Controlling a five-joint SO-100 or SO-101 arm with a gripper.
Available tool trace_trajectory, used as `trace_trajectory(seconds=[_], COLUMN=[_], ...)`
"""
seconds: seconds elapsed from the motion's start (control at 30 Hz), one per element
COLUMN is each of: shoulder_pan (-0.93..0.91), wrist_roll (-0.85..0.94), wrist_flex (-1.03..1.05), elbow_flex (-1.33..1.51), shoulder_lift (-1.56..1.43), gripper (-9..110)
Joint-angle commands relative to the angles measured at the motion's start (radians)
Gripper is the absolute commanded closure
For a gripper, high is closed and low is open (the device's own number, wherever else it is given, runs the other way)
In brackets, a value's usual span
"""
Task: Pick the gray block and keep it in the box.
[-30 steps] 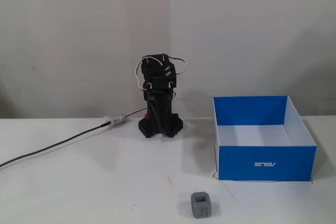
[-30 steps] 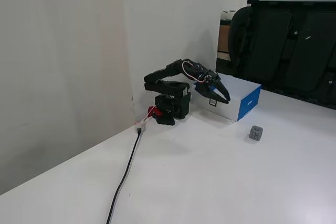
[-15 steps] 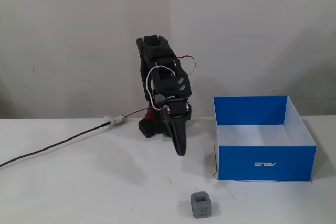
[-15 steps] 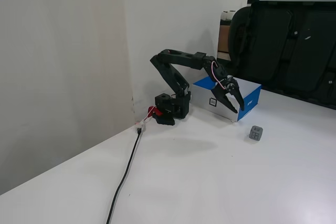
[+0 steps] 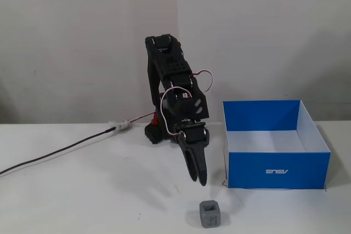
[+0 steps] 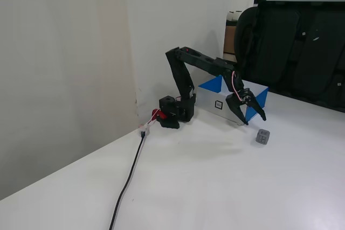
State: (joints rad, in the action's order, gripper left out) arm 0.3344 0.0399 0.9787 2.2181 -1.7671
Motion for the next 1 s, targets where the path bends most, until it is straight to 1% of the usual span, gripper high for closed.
trace_trajectory(seconds=[0.0,0.13,0.27,0.4,0.5,0.6,0.63,0.73,0.8,0.97], shoulder_pan=[-0.012,-0.008,0.006,0.026,0.032,0.034,0.034,0.031,0.031,0.009], wrist_roll=[-0.005,-0.006,-0.012,-0.025,-0.026,-0.026,-0.026,-0.026,-0.026,-0.026], wrist_flex=[-0.006,0.015,0.057,0.063,0.104,0.112,0.115,0.121,0.124,0.16], elbow_flex=[-0.114,-0.225,-0.397,-0.426,-0.485,-0.492,-0.492,-0.492,-0.492,-0.508], shoulder_lift=[0.025,0.17,0.396,0.439,0.488,0.499,0.5,0.503,0.508,0.468], gripper=[77,69,68,68,68,75,80,90,101,101])
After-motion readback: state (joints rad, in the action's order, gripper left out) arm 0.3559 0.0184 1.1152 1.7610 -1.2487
